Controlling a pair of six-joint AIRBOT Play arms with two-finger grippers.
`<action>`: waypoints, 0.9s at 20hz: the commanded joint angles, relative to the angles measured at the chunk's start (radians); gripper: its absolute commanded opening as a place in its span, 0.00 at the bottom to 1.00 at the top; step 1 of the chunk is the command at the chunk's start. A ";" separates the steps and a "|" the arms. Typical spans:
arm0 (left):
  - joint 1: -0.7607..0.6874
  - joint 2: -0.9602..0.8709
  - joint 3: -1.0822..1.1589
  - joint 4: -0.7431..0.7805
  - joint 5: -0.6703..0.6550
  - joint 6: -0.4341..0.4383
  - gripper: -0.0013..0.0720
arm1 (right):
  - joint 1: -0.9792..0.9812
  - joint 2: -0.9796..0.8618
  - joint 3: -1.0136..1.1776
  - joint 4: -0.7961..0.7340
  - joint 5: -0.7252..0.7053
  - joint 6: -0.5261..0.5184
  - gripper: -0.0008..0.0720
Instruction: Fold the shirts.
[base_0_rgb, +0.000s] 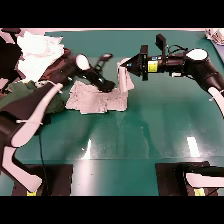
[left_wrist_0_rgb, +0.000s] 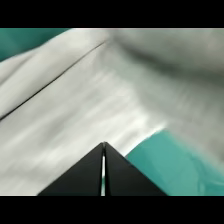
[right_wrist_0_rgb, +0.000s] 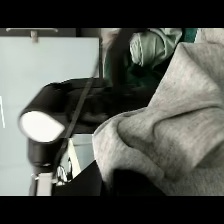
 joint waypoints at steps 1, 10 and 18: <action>0.108 0.111 0.002 0.200 -0.186 -0.138 0.05 | 0.072 -0.029 0.001 0.000 -0.101 0.003 0.03; 0.280 0.340 0.002 0.407 -0.258 -0.201 0.05 | 0.499 -0.353 0.188 0.211 -0.502 -0.156 0.03; 0.280 0.339 0.001 0.406 -0.346 -0.201 0.05 | 0.543 -0.723 0.617 0.189 -0.535 -0.153 0.55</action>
